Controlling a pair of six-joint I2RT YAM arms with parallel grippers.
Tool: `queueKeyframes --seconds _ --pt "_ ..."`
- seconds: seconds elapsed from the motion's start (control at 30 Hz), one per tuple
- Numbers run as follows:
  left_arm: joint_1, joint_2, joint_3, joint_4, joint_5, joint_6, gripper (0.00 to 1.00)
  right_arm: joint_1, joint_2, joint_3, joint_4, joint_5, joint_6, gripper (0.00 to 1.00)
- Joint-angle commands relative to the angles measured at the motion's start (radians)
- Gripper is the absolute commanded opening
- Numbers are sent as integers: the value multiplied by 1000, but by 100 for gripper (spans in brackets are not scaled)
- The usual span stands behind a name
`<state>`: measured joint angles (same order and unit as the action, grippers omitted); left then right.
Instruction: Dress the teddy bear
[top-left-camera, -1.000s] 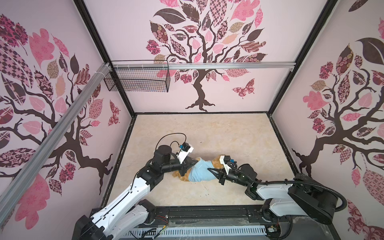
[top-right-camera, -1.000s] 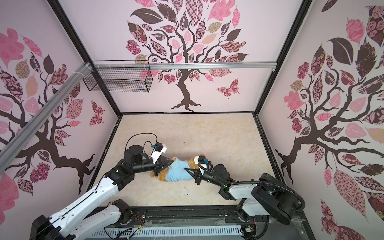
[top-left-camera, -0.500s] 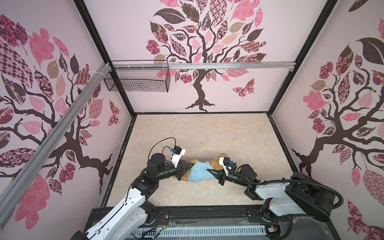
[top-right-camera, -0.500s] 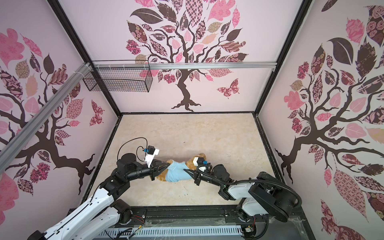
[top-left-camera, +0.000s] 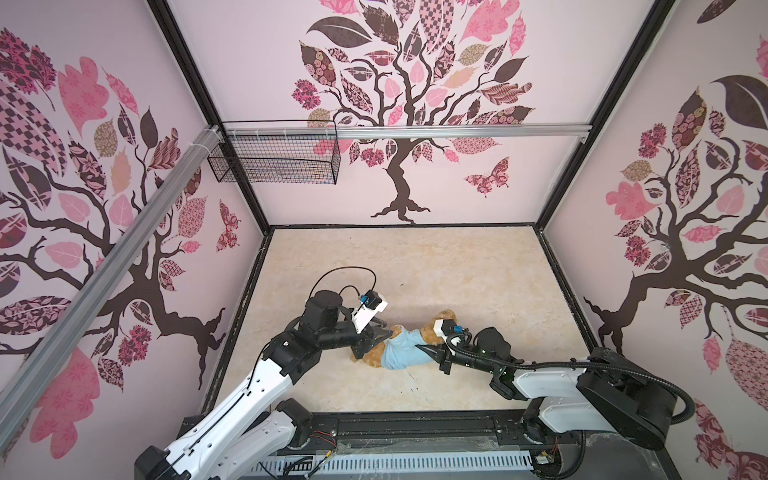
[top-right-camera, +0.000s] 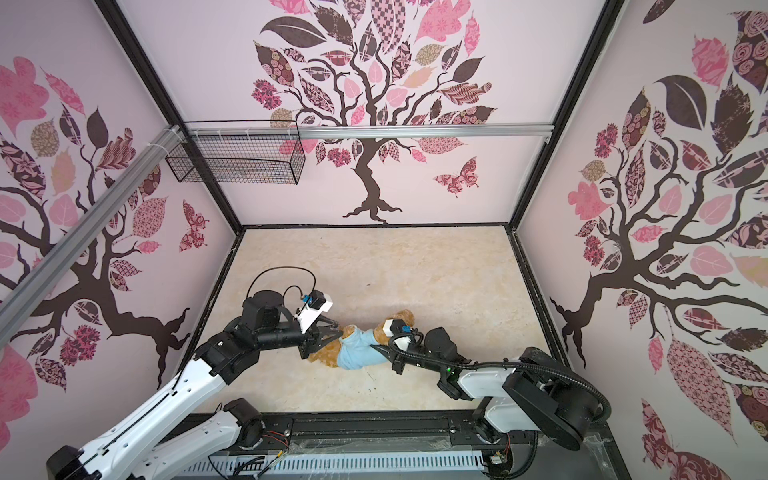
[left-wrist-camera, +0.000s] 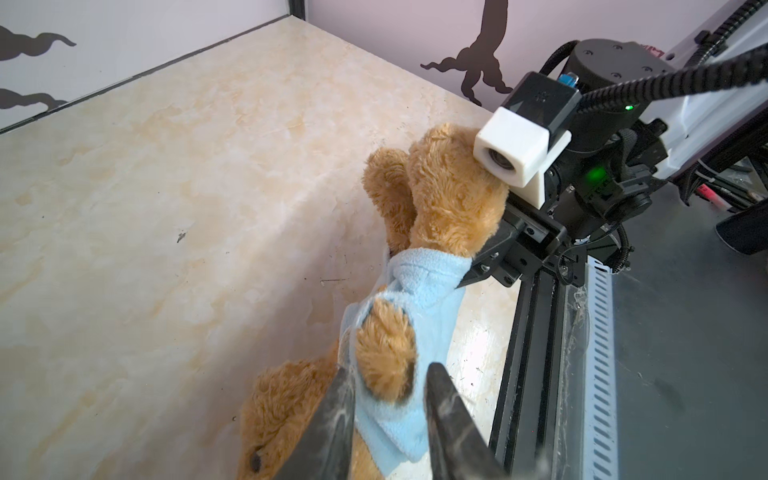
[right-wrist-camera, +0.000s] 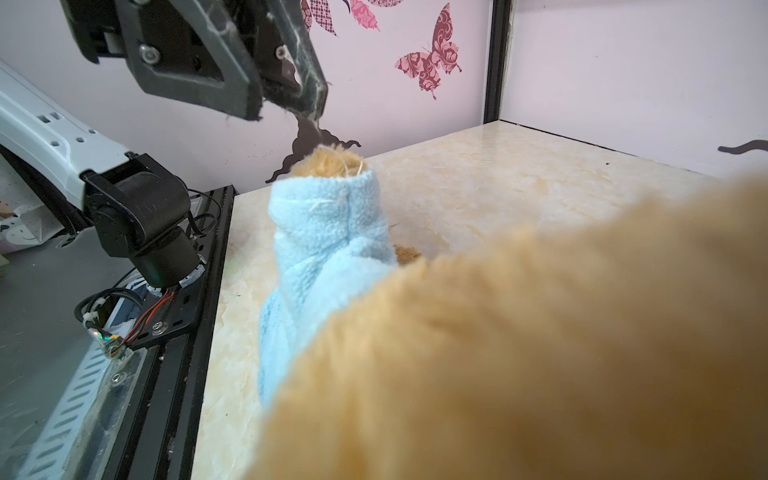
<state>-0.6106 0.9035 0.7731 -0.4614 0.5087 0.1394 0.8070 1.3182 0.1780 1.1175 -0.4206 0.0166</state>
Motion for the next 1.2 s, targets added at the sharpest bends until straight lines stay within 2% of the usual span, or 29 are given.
queueKeyframes --seconds 0.0,0.2,0.4,0.73,0.9,0.97,1.07,1.17 --pt "-11 60 87 -73 -21 39 32 8 -28 32 -22 -12 -21 0" --pt "-17 125 111 -66 20 22 30 8 -42 29 -33 -8 -21 0" --pt "-19 162 117 -35 36 4 24 9 -41 25 -30 -4 -22 0" --pt "-43 204 134 -94 57 74 27 10 -25 38 -22 -13 -16 0" --pt "-74 234 162 -136 25 120 27 20 -13 59 -48 -14 -12 0" --pt "-91 245 174 -144 -1 129 22 25 -10 66 -60 -8 -11 0" --pt "-97 249 186 -138 -34 108 3 25 -16 61 -70 34 16 0" --pt "-91 191 169 -59 -59 -6 0 25 -35 30 -75 114 71 0"
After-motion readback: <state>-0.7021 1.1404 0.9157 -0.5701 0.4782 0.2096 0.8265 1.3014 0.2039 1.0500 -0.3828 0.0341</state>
